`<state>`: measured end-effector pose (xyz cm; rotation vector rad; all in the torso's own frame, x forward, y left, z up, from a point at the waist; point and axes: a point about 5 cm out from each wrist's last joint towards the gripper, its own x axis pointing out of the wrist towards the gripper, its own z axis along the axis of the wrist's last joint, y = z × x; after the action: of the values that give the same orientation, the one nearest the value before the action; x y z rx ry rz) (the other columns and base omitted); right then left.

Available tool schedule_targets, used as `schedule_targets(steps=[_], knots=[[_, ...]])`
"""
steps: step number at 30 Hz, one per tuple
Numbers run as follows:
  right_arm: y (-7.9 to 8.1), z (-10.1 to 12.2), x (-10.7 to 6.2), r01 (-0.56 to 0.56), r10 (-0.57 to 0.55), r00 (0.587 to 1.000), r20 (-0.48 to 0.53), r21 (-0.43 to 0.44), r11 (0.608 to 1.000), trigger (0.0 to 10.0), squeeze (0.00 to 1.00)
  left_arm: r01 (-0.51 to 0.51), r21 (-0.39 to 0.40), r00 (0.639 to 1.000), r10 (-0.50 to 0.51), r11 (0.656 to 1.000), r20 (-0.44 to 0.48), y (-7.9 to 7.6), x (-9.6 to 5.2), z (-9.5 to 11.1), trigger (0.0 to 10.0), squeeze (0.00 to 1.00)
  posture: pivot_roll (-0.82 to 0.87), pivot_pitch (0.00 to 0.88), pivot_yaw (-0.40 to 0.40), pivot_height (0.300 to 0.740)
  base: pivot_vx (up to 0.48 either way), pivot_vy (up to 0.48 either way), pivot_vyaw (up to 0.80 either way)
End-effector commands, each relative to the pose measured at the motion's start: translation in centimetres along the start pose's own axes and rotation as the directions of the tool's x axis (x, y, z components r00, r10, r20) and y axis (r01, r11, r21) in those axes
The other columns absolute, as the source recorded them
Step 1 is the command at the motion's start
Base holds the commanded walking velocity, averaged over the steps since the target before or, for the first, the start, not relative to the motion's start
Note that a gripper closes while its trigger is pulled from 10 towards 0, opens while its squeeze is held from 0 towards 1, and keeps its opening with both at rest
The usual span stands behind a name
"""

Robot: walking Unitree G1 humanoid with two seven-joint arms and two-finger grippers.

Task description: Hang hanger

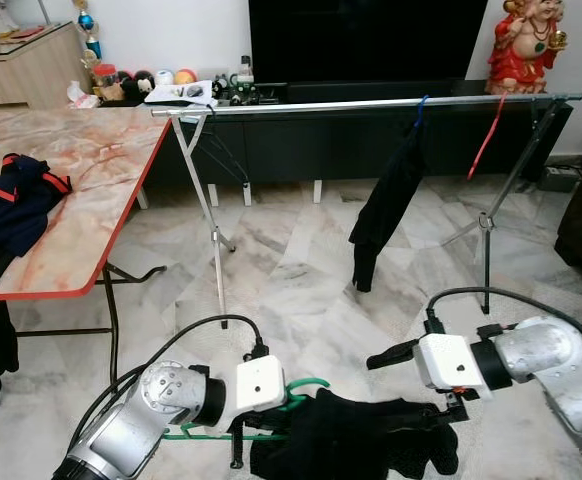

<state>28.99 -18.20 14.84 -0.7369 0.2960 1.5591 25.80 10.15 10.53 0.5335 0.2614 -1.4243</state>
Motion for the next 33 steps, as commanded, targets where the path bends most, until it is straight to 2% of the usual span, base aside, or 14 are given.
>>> schedule_targets(steps=[1, 7, 10, 17, 33], knots=[[-0.1, 0.2, 0.3, -0.024, 0.024, 1.0, 0.002, -0.02, 1.0, 10.0, 0.0, 0.011, 0.031, 1.0, -0.012, 0.999, 0.027, 0.3, -0.2, 0.9, 10.0, 0.0, 0.06, 0.054, 0.034, 0.74, 0.0, 0.0, 0.0], [-0.2, 0.1, 1.4, -0.054, 0.055, 0.997, 0.062, -0.009, 0.998, 10.0, 0.0, 0.042, 0.026, 0.999, -0.043, 0.999, 0.02, 0.1, 0.0, 1.0, 10.0, 0.0, 0.06, 0.042, 0.039, 0.74, 0.0, 0.0, 0.0], [-0.2, 0.8, 2.3, -0.081, 0.08, 0.988, 0.131, -0.002, 0.997, 10.0, 0.0, 0.036, 0.012, 0.999, -0.036, 0.999, 0.006, 0.3, 0.2, 0.8, 10.0, 0.0, 0.06, 0.04, 0.039, 0.74, 0.0, 0.0, 0.0], [0.3, 0.9, 3.5, -0.117, 0.116, 0.982, 0.15, -0.006, 0.993, 10.0, 0.0, 0.006, -0.026, 1.0, -0.006, 1.0, -0.011, 0.8, 0.4, 0.8, 10.0, 0.0, 0.06, 0.037, 0.039, 0.74, 0.0, 0.0, 0.0], [0.5, -0.2, 4.3, -0.125, 0.125, 0.99, 0.072, -0.004, 0.992, 10.0, 0.0, 0.002, -0.035, 1.0, -0.002, 0.999, 0.0, 1.3, 0.7, 1.7, 10.0, 0.0, 0.07, 0.057, 0.039, 0.74, 0.0, 0.0, 0.0]])
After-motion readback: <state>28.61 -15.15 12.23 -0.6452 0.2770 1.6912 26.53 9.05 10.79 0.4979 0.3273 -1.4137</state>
